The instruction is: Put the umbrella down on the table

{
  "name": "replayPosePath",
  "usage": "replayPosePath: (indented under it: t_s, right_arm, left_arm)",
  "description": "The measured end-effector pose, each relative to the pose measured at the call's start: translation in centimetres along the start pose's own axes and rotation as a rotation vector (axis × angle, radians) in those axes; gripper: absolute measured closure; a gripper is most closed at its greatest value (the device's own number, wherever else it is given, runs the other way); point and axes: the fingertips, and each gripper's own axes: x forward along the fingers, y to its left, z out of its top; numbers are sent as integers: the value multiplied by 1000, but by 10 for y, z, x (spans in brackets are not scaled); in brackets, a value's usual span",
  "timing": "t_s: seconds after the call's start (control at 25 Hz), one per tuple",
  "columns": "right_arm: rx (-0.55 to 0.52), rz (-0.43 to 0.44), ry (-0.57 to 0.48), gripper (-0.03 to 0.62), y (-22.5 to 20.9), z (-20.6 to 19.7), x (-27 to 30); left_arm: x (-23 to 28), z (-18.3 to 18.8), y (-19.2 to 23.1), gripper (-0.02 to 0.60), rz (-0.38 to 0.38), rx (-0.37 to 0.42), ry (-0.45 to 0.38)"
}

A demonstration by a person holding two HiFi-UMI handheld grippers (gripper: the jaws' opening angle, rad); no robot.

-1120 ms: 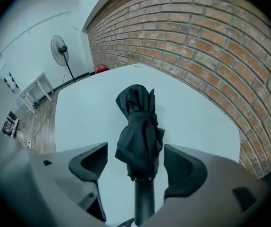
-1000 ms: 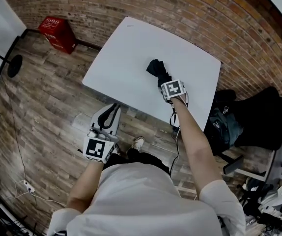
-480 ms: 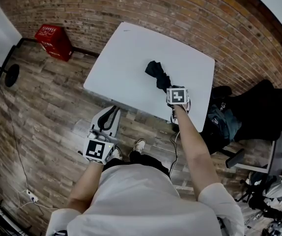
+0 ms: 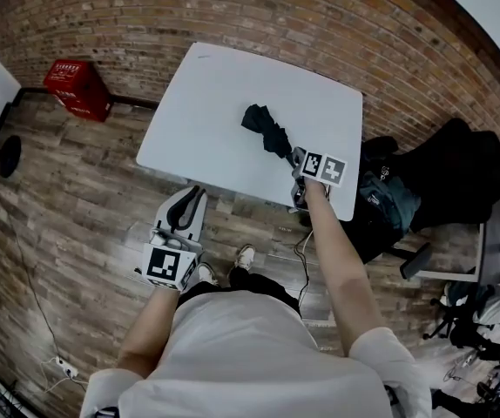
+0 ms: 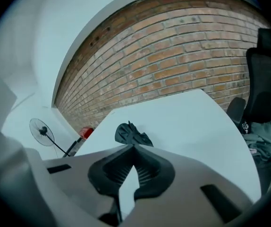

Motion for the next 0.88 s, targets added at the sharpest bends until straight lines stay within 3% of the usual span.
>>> replayPosePath:
  t_s: [0.16, 0.52, 0.72, 0.88]
  right_arm:
    - [12, 12, -61, 576, 2, 18, -17]
    - [-111, 68, -238, 576, 26, 76, -74]
    - [-219, 98, -375, 576, 49, 108, -127]
    - [-362, 76, -466, 576, 67, 132, -165]
  left_arm:
    - [1, 5, 7, 520, -5, 20, -10]
    - [-5, 33, 28, 520, 16, 80, -58]
    - [-14, 53, 46, 520, 39, 93, -98]
    - [-18, 73, 62, 520, 62, 92, -140]
